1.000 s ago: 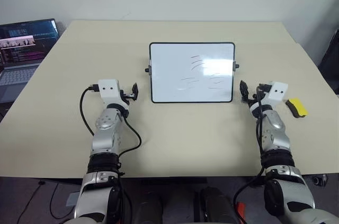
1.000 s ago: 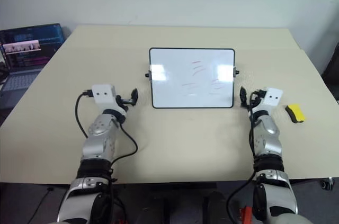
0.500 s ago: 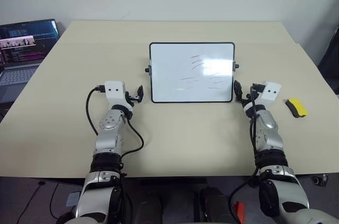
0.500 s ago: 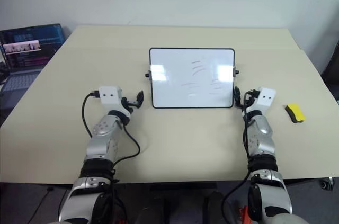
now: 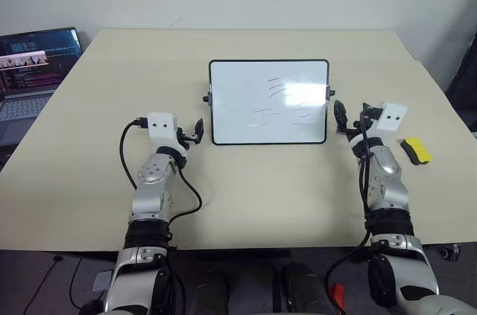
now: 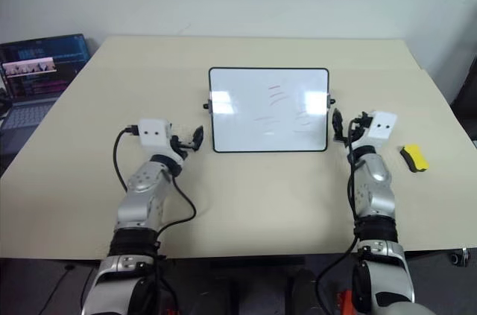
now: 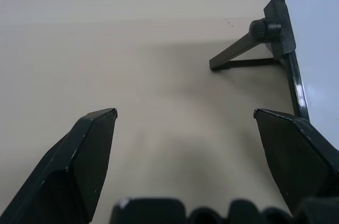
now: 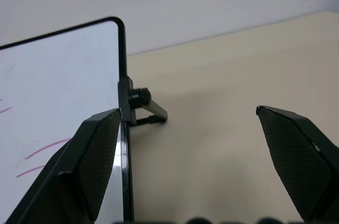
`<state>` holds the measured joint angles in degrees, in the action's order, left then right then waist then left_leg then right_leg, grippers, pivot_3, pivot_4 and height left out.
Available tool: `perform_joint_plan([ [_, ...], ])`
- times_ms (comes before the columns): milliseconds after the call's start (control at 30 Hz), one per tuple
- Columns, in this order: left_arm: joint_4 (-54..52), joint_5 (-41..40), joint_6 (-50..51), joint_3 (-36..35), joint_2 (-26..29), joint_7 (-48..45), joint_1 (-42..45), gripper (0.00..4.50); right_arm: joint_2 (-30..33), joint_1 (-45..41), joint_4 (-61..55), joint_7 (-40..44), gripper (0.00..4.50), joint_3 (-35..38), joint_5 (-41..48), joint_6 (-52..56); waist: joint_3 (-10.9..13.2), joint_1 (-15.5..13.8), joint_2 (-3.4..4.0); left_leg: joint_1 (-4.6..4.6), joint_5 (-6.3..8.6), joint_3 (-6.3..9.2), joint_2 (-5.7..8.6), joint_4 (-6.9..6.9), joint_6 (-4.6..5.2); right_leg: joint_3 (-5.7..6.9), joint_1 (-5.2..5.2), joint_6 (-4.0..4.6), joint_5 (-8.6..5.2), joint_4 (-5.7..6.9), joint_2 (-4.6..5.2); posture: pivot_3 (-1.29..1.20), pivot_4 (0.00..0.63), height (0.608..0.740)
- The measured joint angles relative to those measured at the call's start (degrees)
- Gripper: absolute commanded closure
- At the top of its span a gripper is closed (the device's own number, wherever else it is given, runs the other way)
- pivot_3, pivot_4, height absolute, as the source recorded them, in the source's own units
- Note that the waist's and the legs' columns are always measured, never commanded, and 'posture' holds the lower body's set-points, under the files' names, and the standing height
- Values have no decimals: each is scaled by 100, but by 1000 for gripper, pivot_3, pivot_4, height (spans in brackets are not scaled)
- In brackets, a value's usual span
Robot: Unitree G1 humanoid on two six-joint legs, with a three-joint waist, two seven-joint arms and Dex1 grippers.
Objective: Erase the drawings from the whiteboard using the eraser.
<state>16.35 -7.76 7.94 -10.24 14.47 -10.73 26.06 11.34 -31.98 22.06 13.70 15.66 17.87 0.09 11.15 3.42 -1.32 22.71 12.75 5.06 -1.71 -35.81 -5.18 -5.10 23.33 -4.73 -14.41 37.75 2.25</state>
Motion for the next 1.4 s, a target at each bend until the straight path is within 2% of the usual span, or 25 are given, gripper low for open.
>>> perform_joint_plan([
  [367,-1406,-209,829,-39,223,-112,-174,0,142,119,-576,-4,41,7,132,440,0,-9,0,1,0,0,0,-1,0,0,0,0,0,-1,0,0,150,740],
  [833,-1366,-190,1057,114,213,-119,-95,0,168,133,-571,87,41,0,128,538,0,-7,0,2,0,-1,0,-1,0,-1,0,0,0,-2,0,0,150,740],
  [1167,-953,-77,807,206,52,-65,-78,0,29,166,-59,-4,41,-7,-15,354,0,-6,0,3,0,-1,0,0,0,0,1,0,0,-3,0,0,150,740],
  [1300,-1117,-151,916,186,145,-165,-78,0,169,94,-129,62,41,-1,2,412,0,-5,0,2,0,-1,0,-1,0,0,1,0,0,-3,0,0,150,740],
  [1400,-1238,-367,1175,223,360,-613,-104,0,288,89,-263,138,41,-22,5,597,0,-3,0,3,0,-1,0,0,0,0,1,0,0,-3,0,0,150,740],
])
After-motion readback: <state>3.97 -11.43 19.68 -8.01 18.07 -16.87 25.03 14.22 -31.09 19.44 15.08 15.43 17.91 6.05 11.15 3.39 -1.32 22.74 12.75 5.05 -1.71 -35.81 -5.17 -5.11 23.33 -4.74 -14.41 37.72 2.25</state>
